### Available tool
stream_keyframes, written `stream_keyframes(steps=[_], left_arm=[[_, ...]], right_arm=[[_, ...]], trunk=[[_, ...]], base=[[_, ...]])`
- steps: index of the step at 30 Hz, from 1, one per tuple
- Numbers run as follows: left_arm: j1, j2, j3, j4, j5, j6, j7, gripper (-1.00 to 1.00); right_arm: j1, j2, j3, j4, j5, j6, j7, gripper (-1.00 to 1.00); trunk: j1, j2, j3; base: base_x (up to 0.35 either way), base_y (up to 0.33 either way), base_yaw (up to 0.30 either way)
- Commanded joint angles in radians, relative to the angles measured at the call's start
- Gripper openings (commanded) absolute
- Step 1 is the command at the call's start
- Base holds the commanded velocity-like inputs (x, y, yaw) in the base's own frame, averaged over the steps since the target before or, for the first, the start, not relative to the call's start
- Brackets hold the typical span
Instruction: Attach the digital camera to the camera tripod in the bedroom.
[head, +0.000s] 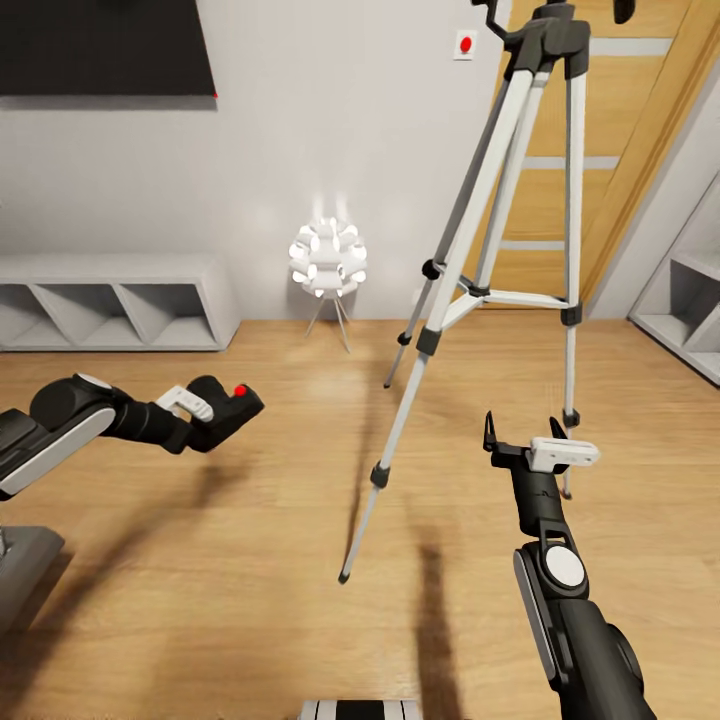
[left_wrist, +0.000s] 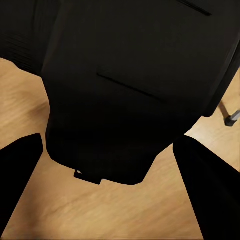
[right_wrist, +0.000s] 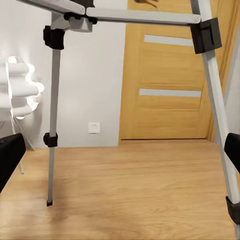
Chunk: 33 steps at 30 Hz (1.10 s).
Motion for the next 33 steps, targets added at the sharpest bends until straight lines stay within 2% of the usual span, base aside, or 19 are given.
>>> stream_keyframes(steps=[1, 5, 21, 30, 33], left_arm=[[-0.002, 0.001, -0.006, -0.001, -0.009, 0.0, -0.009, -1.0], [-0.001, 0.001, -0.017, 0.0, -0.009, -0.001, -0.008, -1.0], [-0.002, 0.001, -0.019, 0.011, -0.008, -0.002, -0.007, -1.0], [-0.001, 0.0, -0.019, 0.047, -0.008, -0.002, -0.007, -1.0], [-0.001, -0.001, -0.02, 0.054, -0.008, -0.002, -0.007, -1.0]], right_arm=[[0.0, 0.001, -0.001, 0.0, 0.011, -0.001, -0.004, 1.0], [0.0, 0.001, -0.001, 0.0, 0.011, -0.001, -0.004, 1.0], [0.0, 0.002, -0.001, 0.003, 0.011, -0.001, -0.004, 1.0], [0.0, 0.002, -0.001, 0.003, 0.011, -0.001, -0.004, 1.0], [0.0, 0.001, -0.001, 0.003, 0.011, -0.001, -0.004, 1.0]], trunk=[[0.0, 0.0, -0.001], [0.0, 0.0, -0.001], [0.0, 0.0, -0.001], [0.0, 0.0, -0.001], [-0.002, 0.0, 0.011]], base=[[-0.165, -0.049, 0.0], [-0.248, -0.145, 0.0], [-0.194, -0.244, 0.0], [-0.021, -0.034, 0.0], [-0.001, -0.002, 0.0]])
